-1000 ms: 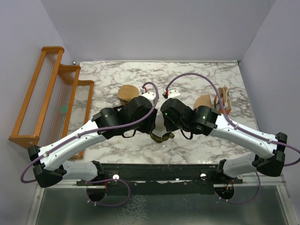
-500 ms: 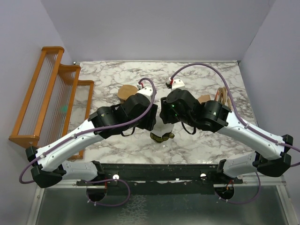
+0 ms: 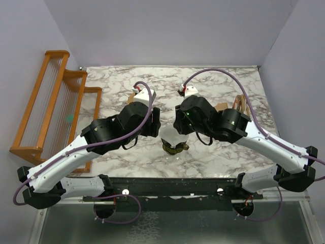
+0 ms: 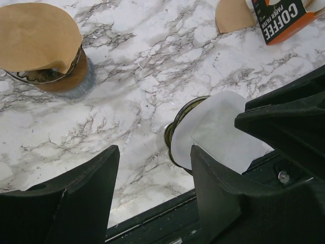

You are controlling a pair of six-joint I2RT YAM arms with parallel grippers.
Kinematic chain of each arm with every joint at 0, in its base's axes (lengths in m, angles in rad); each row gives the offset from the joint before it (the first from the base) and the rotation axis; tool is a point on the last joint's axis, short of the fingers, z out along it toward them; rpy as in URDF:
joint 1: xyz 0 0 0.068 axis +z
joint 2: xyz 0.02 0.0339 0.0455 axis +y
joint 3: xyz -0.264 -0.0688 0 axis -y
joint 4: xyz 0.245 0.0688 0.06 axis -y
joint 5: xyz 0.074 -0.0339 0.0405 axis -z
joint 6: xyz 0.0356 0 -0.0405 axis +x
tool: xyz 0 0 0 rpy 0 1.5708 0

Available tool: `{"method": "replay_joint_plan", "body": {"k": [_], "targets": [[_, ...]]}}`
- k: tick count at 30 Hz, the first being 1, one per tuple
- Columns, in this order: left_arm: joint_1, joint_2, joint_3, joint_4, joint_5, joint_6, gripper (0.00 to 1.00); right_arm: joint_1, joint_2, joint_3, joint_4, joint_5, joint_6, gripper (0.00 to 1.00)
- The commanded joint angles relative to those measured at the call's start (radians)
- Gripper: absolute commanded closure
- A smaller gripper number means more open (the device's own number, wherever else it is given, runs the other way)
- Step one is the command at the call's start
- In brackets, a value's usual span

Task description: Place the coffee filter in the dripper

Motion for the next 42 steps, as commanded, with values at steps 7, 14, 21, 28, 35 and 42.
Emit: {"method": "replay_joint_plan", "body": {"k": [7,14,21,28,35,42], "targets": [[0.003,-0.04,-0.032,-0.006,-0.058,-0.007,0.4,-0.003,0.04,-0.098,0.02,-0.036,0.02,0.96],[0.003,-0.047,-0.049,-0.001,-0.053,-0.001,0.4,-0.003,0.077,-0.132,0.043,-0.04,0.024,0.99],[0.003,-0.053,-0.058,0.0,-0.055,0.007,0.39,-0.003,0.123,-0.143,0.061,-0.062,0.023,0.99],[0.003,-0.065,-0.069,0.0,-0.06,0.012,0.39,-0.004,0.162,-0.158,0.064,-0.066,0.025,0.99],[0.003,-0.067,-0.075,0.0,-0.063,0.015,0.39,-0.004,0.184,-0.201,0.086,-0.071,0.035,0.99],[0.003,-0.065,-0.078,0.0,-0.067,0.019,0.39,-0.004,0.195,-0.23,0.112,-0.07,0.041,1.0]]}}
